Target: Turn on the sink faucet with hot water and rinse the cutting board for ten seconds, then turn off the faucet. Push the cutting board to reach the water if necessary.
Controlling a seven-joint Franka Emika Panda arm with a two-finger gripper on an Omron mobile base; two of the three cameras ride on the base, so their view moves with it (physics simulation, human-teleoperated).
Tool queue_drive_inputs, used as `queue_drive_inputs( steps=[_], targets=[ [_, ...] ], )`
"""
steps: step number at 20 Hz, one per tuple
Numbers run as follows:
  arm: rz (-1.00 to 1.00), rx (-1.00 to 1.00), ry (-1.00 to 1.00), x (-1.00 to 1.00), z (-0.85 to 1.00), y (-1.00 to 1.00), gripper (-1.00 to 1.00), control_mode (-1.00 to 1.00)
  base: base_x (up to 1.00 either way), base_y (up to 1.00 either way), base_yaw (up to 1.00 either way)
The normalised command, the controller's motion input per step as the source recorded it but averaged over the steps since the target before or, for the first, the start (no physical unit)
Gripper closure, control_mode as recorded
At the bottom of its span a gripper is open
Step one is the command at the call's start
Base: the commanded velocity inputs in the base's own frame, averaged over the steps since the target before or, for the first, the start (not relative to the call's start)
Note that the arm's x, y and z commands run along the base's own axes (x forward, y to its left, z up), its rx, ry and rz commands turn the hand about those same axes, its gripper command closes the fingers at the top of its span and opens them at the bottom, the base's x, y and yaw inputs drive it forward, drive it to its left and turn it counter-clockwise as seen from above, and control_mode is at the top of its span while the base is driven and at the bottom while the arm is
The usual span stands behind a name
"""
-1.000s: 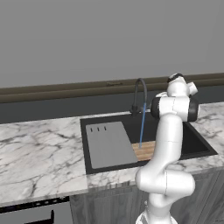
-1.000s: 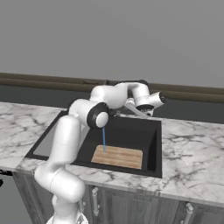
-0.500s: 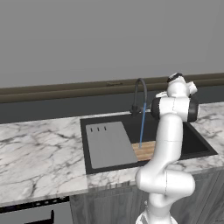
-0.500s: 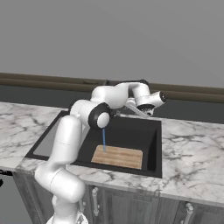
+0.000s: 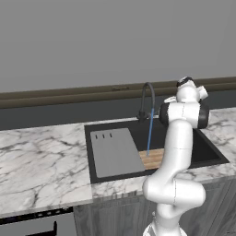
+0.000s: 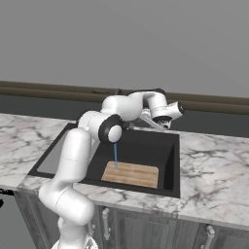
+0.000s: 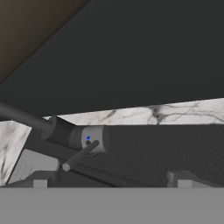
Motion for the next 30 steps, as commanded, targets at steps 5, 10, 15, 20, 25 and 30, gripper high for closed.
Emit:
queue_drive_inputs(
  steps=[5,10,15,20,25,30],
  targets=[
    [0.0,0.0,0.0,0.0,0.0,0.0,-1.0,-1.0,0.0,0.0,0.0],
    [0.0,0.0,0.0,0.0,0.0,0.0,-1.0,-1.0,0.0,0.0,0.0],
    [0.0,0.0,0.0,0.0,0.0,0.0,-1.0,-1.0,0.0,0.0,0.0],
    [0.0,0.0,0.0,0.0,0.0,0.0,-1.0,-1.0,0.0,0.0,0.0],
    [0.0,0.0,0.0,0.0,0.0,0.0,-1.0,-1.0,0.0,0.0,0.0],
    [0.0,0.0,0.0,0.0,0.0,0.0,-1.0,-1.0,0.0,0.0,0.0]
  ],
)
